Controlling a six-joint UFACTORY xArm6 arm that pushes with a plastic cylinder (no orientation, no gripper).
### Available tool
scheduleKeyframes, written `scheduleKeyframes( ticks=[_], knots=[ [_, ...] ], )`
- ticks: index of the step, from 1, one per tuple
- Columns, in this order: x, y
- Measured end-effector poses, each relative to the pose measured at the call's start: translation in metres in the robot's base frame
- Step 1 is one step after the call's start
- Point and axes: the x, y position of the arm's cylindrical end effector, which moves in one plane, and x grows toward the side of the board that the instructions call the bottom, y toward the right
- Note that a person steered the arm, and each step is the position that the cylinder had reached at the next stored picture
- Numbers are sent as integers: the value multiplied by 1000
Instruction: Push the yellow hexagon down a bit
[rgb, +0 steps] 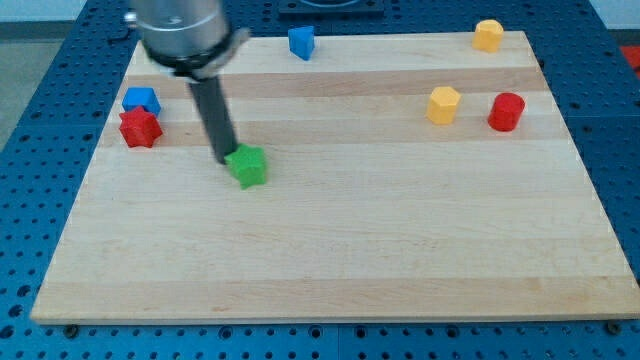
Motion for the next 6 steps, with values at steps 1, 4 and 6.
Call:
scheduleKeyframes(
  ticks=[1, 4, 6],
  knots=[
    [-8, 49],
    [-115, 144],
    [-125, 253]
  ],
)
